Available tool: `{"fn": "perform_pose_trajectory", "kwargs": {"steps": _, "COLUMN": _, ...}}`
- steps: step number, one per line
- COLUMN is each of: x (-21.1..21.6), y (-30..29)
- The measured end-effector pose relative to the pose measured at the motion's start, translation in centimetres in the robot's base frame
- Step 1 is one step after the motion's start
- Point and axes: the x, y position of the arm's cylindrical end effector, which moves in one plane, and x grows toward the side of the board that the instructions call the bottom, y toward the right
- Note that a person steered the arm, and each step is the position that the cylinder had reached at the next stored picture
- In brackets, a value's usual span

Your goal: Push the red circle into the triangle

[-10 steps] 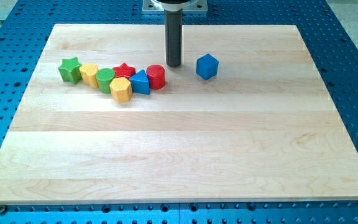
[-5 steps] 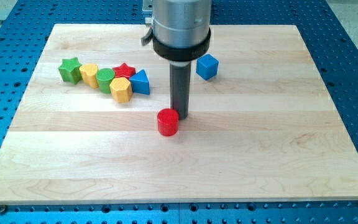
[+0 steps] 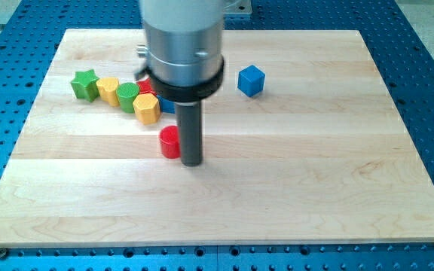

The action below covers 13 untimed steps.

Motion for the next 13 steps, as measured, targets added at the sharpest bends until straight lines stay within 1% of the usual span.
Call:
{"fn": "perform_pose_trajectory", "kwargs": {"steps": 1, "x": -1.8, "y": -1.7}}
{"fn": "perform_pose_trajectory", "kwargs": {"steps": 2, "x": -0.7, "y": -6.9}}
{"fn": "perform_pose_trajectory", "kwargs": {"steps": 3, "x": -1.2, "y": -8.0}}
{"fn": "perform_pose_trajectory", "kwargs": {"steps": 5, "x": -1.9, "y": -5.8}}
{"fn": "perform_pose_trajectory", "kwargs": {"steps": 8, "x": -4.9, "y": -4.2}}
{"fn": "perform_pose_trajectory", "kwargs": {"steps": 9, "x": -2.3, "y": -6.2}}
{"fn": "perform_pose_trajectory", "kwargs": {"steps": 10, "x": 0.5, "y": 3.1}}
{"fn": "perform_pose_trajectory", "kwargs": {"steps": 11, "x": -5.9, "y": 16.0}}
{"fn": "perform_pose_trajectory", "kwargs": {"steps": 12, "x": -15.5, "y": 19.9}}
{"fn": "perform_pose_trajectory", "kwargs": {"steps": 13, "x": -20.7, "y": 17.6}}
